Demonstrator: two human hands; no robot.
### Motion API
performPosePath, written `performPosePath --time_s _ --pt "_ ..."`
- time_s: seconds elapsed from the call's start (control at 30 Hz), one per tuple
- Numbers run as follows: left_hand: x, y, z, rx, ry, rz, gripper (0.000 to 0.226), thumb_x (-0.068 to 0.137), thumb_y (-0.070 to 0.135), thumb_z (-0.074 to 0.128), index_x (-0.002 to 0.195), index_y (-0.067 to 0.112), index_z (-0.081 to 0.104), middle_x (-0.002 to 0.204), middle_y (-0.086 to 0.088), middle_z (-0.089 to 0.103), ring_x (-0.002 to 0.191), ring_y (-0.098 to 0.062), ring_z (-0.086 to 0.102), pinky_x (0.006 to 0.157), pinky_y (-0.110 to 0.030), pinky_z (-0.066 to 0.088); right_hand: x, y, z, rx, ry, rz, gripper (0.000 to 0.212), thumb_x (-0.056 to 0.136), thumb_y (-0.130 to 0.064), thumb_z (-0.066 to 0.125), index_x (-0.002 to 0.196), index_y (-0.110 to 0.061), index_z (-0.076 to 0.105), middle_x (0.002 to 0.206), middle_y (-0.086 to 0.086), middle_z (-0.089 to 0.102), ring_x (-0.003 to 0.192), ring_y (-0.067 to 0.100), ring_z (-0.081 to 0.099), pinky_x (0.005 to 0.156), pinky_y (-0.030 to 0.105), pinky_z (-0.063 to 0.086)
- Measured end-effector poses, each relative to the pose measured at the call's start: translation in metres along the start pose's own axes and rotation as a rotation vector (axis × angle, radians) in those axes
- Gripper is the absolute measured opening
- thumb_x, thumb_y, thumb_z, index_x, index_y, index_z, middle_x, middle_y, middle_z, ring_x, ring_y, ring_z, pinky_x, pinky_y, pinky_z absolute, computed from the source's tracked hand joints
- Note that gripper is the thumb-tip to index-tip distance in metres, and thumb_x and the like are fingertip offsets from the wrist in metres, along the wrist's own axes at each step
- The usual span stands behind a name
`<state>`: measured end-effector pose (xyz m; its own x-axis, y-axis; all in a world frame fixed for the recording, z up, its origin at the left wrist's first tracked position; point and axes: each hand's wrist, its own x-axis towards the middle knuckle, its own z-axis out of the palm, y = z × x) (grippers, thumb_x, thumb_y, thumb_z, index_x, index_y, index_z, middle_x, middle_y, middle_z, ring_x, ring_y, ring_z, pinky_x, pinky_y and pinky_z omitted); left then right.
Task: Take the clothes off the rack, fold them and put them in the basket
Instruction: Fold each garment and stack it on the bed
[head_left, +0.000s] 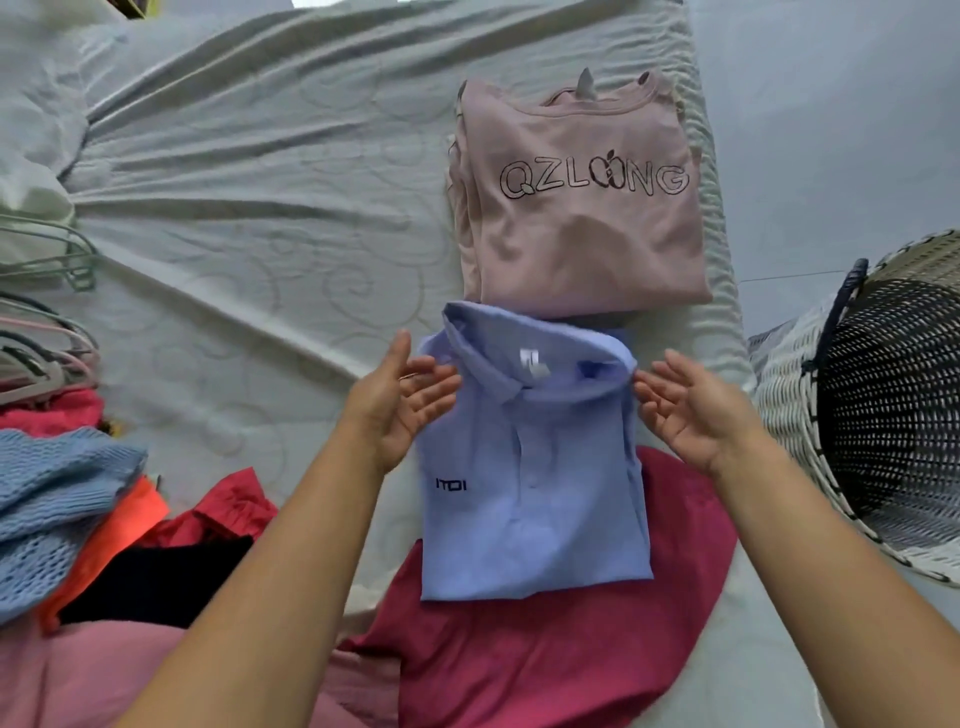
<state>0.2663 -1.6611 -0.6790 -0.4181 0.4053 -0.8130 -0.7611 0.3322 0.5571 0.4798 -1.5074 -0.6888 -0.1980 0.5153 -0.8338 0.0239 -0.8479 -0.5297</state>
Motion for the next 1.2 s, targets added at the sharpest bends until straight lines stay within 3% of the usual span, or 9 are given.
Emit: performPosePath --time_s 0.17,0.27,0.47,0.6,0.7,0.8,0.9,1.03,1.2 --pt "-0.001 -0.067 -0.024 0.800 0.333 0.112 0.032 0.084 0.031 0.067 0.091 0.007 0.047 0.094 -0.011 0.053 0.082 -0.027 0.052 0.063 -0.029 0.038 -0.006 0.054 -0.031 -0.791 0.224 -0.272 0.017 0.090 -0.019 0.060 0.080 -0.010 0.049 0.084 0.009 0.053 0.074 0.020 0.051 0.066 0.031 0.045" --pt "-0.020 -0.109 -0.034 0.937 0.366 0.073 0.047 0.079 0.032 0.072 0.101 0.000 0.046 0.107 -0.017 0.051 0.099 -0.033 0.053 0.073 -0.031 0.037 -0.020 0.097 -0.048 -1.017 0.111 -0.279 0.023 0.085 -0.020 0.066 0.076 -0.009 0.048 0.070 0.002 0.050 0.069 0.020 0.049 0.053 0.026 0.031" --pt "-0.040 -0.112 -0.037 0.793 0.155 0.216 0.023 0.066 0.042 0.061 0.074 0.021 0.054 0.088 -0.006 0.066 0.085 -0.024 0.062 0.073 -0.035 0.046 -0.028 0.113 -0.061 -0.899 0.073 -0.207 0.028 0.089 -0.020 0.061 0.080 0.006 0.061 0.079 0.021 0.066 0.070 0.026 0.057 0.063 0.035 0.043" --pt "-0.068 -0.115 -0.050 0.614 0.036 0.191 0.031 0.060 0.043 0.067 0.084 0.024 0.062 0.081 0.009 0.071 0.078 -0.007 0.066 0.071 -0.027 0.052 -0.054 0.116 -0.090 -0.824 -0.003 -0.136 0.020 0.088 -0.014 0.063 0.077 0.003 0.065 0.071 0.011 0.069 0.065 0.018 0.057 0.062 0.033 0.043" --pt "-0.083 -0.141 -0.073 0.720 0.035 0.085 0.020 0.070 0.026 0.074 0.082 0.022 0.058 0.080 0.009 0.066 0.069 0.002 0.060 0.066 -0.022 0.048 -0.066 0.133 -0.118 -1.045 -0.081 -0.012 0.024 0.087 -0.011 0.063 0.065 -0.007 0.056 0.058 -0.002 0.055 0.056 0.011 0.047 0.058 0.029 0.038" --pt "-0.084 -0.159 -0.086 0.983 0.109 0.043 0.029 0.077 0.020 0.074 0.076 0.022 0.045 0.073 0.000 0.056 0.066 -0.015 0.052 0.070 -0.038 0.046 -0.069 0.140 -0.117 -1.221 -0.006 -0.132 0.022 0.084 -0.011 0.066 0.077 -0.026 0.051 0.083 0.004 0.063 0.081 0.021 0.061 0.074 0.034 0.045" --pt "-0.070 -0.140 -0.072 1.090 0.255 0.309 0.021 0.083 0.020 0.067 0.092 0.021 0.049 0.095 -0.004 0.052 0.085 -0.025 0.055 0.077 -0.038 0.046 -0.058 0.114 -0.080 -1.104 0.111 -0.478 0.018 0.085 -0.010 0.065 0.100 -0.016 0.056 0.103 0.010 0.055 0.093 0.024 0.053 0.078 0.030 0.039" --pt "-0.036 -0.100 -0.036 1.351 0.087 0.692 0.046 0.080 0.039 0.054 0.118 0.012 0.059 0.118 -0.007 0.059 0.105 -0.029 0.056 0.086 -0.036 0.044 -0.010 0.077 -0.029 -1.192 0.170 -0.587 0.056 0.080 -0.020 0.072 0.130 -0.009 0.047 0.122 0.018 0.042 0.115 0.030 0.040 0.096 0.035 0.035" --pt "-0.009 -0.094 -0.001 1.848 -0.068 0.692 0.065 0.092 0.052 0.042 0.148 0.030 0.017 0.155 0.005 0.017 0.143 -0.017 0.013 0.112 -0.035 0.008 0.023 0.042 -0.009 -1.321 0.170 -0.565 0.023 0.083 -0.032 0.063 0.083 -0.009 0.059 0.096 0.015 0.059 0.098 0.035 0.052 0.079 0.039 0.038"
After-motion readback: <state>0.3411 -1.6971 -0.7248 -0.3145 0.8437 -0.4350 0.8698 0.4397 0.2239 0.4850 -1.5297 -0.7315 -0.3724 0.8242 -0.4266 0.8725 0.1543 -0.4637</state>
